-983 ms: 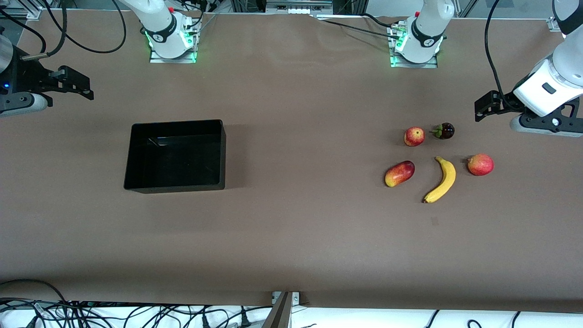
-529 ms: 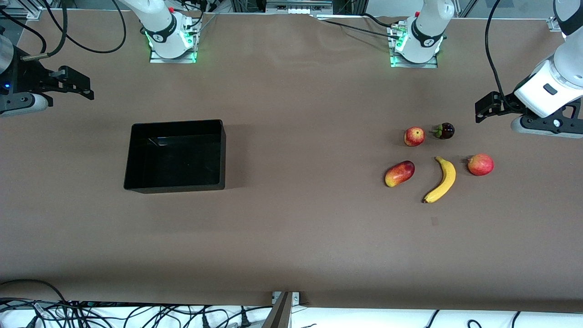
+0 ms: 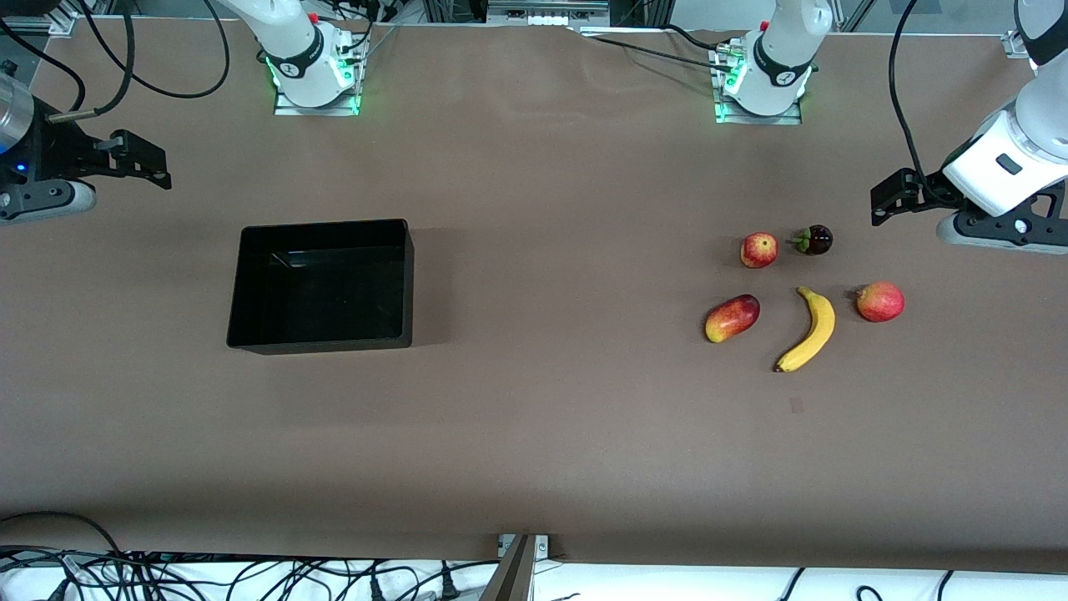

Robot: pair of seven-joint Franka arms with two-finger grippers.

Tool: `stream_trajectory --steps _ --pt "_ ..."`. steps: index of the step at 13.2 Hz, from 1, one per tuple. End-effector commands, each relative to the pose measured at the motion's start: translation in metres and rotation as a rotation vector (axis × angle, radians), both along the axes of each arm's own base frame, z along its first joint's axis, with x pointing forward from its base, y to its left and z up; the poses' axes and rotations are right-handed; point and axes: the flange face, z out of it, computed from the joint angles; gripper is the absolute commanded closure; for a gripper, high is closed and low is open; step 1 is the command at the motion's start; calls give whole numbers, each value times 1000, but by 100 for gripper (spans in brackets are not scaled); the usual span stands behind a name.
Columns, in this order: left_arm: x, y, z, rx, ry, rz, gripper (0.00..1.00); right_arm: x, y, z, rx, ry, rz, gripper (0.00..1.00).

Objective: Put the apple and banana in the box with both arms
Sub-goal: 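Reach the right gripper down to the edge of the black box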

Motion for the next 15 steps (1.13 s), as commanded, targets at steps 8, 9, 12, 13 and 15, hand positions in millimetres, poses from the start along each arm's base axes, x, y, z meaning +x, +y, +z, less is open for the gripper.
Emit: stream_trajectory --steps 8,9,12,13,15 --pt "5 -1 4 12 6 7 0 5 -47 -246 -56 -109 -22 0" --pt "5 -1 4 12 6 5 0 3 -53 -273 -58 -108 -34 0" --pt "6 -2 6 13 1 2 0 -23 -68 -337 -58 -75 -58 0" --pt "7 2 5 13 3 8 0 -32 -71 -351 -58 -68 -64 0" --pt "9 3 2 13 9 10 0 -40 -77 -368 -61 -36 -77 12"
